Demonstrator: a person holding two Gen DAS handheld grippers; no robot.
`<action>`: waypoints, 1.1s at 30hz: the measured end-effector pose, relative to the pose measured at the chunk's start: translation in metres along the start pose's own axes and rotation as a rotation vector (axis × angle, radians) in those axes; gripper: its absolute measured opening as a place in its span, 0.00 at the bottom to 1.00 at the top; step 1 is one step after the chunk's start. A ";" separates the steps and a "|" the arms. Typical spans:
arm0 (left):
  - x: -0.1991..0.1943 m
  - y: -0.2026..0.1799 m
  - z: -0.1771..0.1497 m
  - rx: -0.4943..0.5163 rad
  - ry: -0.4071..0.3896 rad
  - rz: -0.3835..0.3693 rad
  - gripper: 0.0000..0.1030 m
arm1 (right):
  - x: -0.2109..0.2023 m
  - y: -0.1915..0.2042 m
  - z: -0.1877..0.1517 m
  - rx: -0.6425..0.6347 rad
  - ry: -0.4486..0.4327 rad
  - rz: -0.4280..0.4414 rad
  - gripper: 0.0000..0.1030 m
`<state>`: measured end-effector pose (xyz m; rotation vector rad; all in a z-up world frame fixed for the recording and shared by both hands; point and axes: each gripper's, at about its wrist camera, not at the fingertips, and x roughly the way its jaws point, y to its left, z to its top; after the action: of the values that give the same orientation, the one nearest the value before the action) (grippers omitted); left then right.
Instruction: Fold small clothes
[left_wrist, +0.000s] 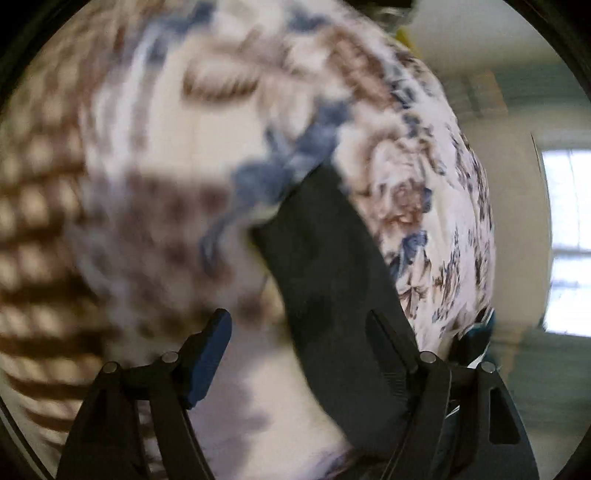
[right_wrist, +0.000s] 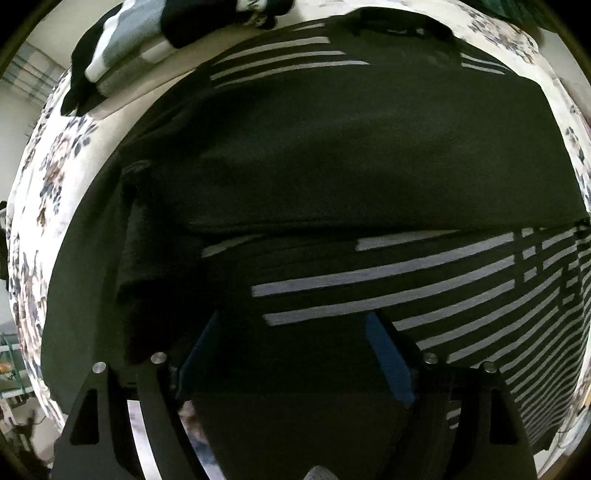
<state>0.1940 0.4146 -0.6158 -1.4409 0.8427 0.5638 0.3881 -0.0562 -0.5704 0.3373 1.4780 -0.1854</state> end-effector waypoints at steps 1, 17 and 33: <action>0.007 0.001 0.000 -0.017 -0.008 -0.004 0.71 | 0.000 -0.004 0.001 0.012 0.001 -0.001 0.80; -0.007 -0.140 0.073 0.390 -0.263 0.053 0.07 | -0.029 -0.052 0.014 -0.023 -0.075 -0.209 0.80; -0.022 -0.307 -0.086 0.974 -0.278 0.065 0.07 | -0.009 -0.068 0.087 -0.013 -0.066 -0.252 0.90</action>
<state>0.4063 0.3082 -0.4027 -0.4357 0.7733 0.3058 0.4470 -0.1499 -0.5643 0.1320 1.4527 -0.3849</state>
